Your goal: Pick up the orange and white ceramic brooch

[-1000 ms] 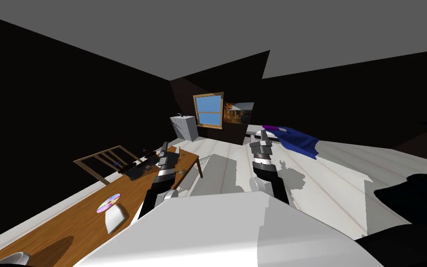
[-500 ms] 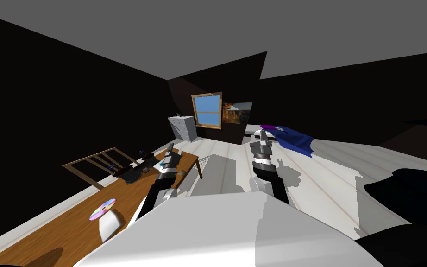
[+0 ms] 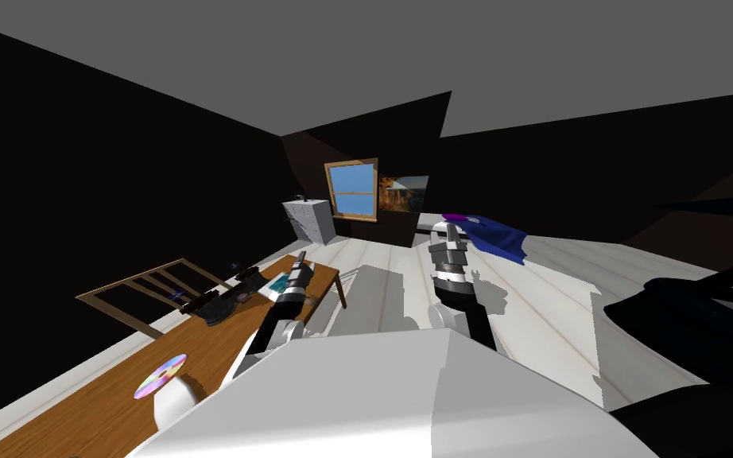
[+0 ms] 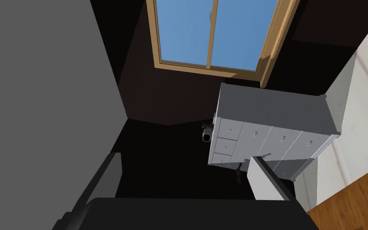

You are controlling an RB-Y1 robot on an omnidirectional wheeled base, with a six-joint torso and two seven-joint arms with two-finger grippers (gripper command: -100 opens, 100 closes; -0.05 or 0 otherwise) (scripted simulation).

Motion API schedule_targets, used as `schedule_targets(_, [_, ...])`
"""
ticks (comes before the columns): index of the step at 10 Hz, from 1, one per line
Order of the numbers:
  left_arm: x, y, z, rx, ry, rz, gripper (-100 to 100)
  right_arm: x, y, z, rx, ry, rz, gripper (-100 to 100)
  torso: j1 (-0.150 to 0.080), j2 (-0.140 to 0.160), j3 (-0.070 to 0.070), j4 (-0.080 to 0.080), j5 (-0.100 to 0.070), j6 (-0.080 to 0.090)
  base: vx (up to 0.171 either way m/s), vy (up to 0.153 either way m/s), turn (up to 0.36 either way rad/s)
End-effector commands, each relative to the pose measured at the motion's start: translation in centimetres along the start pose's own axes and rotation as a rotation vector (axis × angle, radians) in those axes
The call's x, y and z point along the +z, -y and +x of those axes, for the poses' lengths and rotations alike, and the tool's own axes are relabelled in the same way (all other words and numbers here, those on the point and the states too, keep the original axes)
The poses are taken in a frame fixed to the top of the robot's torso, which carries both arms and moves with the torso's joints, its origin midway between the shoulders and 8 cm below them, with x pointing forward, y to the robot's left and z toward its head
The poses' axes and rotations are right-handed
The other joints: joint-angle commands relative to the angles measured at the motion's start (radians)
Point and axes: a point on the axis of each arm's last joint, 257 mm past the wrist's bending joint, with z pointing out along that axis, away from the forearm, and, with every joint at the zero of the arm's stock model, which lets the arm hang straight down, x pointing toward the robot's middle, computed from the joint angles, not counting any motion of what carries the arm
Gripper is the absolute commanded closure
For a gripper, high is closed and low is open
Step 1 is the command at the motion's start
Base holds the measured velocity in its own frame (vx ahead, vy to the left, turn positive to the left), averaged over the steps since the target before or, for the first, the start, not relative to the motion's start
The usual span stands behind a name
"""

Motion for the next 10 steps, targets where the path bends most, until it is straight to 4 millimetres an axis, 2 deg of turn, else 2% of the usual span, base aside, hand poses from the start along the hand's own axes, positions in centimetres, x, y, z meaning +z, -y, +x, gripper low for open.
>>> schedule_targets(1, [0.1,-1.2,-0.2,0.007,0.003,-0.043,-100,0.0,0.0,0.0,0.000,0.000,0.000,0,0.000,0.000,0.000,0.000,0.000,0.000,0.014,0.022,-0.041])
schedule_targets(2, [0.3,-2.7,-0.6,0.020,0.006,-0.083,-100,0.0,0.0,0.0,0.000,0.000,0.000,0,-0.001,0.000,0.000,0.000,0.000,0.000,0.015,0.027,-0.071])
schedule_targets(3, [0.3,-3.2,-0.6,0.020,0.007,-0.103,-100,0.0,0.0,0.0,0.000,0.000,0.000,0,-0.001,0.000,0.000,0.000,0.000,0.000,0.012,0.023,-0.044])
schedule_targets(4, [0.4,-5.0,-1.1,0.033,0.011,-0.153,-100,0.0,0.0,0.0,0.000,0.000,0.000,0,-0.001,0.001,0.000,0.000,0.000,0.000,0.013,0.024,-0.074])
schedule_targets(5, [0.3,-5.3,-1.1,0.033,0.011,-0.166,-100,0.0,0.0,0.0,0.000,0.000,0.000,0,-0.001,0.000,0.000,0.000,0.000,0.000,0.010,0.024,-0.035])
schedule_targets(6, [0.4,-6.9,-1.5,0.045,0.016,-0.210,-100,0.0,0.0,0.0,0.000,0.000,0.000,0,-0.001,0.000,0.000,0.000,0.000,0.000,0.017,0.028,-0.088])
schedule_targets(7, [0.3,-7.4,-1.6,0.045,0.016,-0.231,-100,0.0,0.0,0.0,0.000,0.000,0.000,0,0.000,0.000,0.000,0.000,0.000,0.000,0.015,0.026,-0.040])
schedule_targets(10, [0.1,-11.1,-2.6,0.069,0.024,-0.341,-100,0.0,0.0,0.0,0.000,0.000,0.000,0,-0.001,0.000,0.000,0.000,0.000,0.000,0.014,0.028,-0.068])
